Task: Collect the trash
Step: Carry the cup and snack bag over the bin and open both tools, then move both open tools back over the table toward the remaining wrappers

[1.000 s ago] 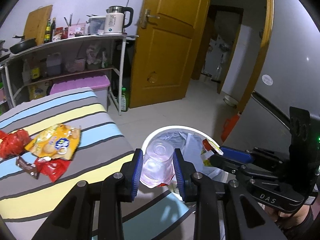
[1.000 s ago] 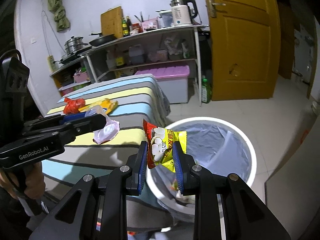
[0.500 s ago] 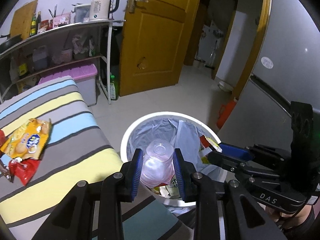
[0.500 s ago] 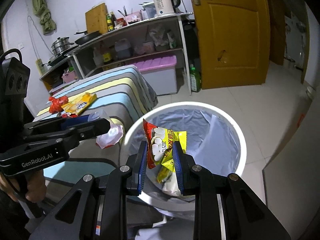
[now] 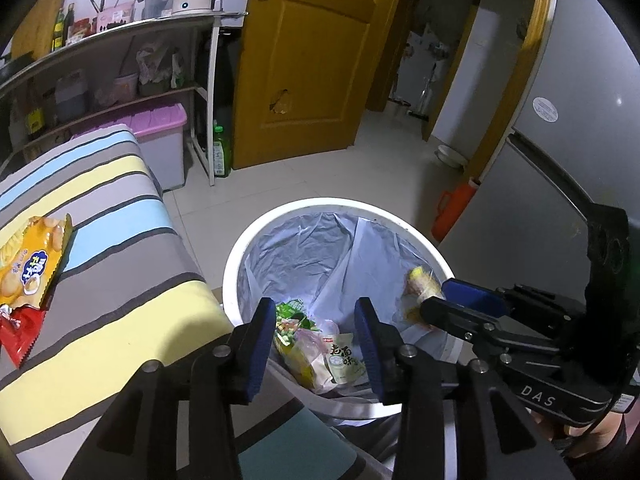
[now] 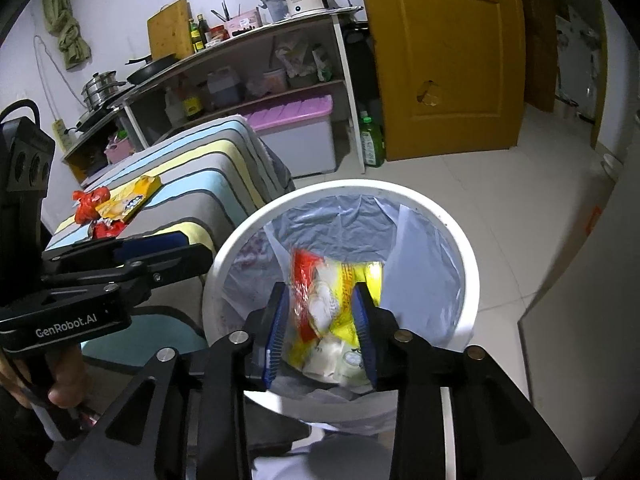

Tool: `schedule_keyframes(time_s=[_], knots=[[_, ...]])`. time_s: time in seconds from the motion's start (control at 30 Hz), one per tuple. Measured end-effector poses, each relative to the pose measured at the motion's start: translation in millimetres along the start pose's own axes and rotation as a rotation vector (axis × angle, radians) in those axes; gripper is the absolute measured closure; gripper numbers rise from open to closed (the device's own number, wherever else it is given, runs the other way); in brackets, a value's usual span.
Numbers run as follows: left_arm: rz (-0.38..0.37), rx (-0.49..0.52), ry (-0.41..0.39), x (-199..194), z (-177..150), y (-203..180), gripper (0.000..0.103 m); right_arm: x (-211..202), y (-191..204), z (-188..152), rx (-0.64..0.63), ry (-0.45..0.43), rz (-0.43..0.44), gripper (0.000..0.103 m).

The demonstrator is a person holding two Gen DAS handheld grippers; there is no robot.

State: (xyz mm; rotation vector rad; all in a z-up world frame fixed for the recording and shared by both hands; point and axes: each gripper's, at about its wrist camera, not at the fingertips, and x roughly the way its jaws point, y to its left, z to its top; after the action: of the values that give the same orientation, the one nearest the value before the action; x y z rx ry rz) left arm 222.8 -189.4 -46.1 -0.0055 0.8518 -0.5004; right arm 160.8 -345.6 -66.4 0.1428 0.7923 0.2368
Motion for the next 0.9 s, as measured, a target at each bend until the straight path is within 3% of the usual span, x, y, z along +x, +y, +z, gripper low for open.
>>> schedule_keyframes(time_s=[0.33,0.9], knots=[[-0.001,-0.013,-0.053,-24.5,-0.1,4.2,0.062,-15.0,11.1,5.9,-0.031,-0.04,-0.004,0.063],[0.08,-0.071,-0.201,-104.7,-14.9,30.1,0.062,-49.9,71.0,17.8,-0.148,-0.127,0.057,0.063]])
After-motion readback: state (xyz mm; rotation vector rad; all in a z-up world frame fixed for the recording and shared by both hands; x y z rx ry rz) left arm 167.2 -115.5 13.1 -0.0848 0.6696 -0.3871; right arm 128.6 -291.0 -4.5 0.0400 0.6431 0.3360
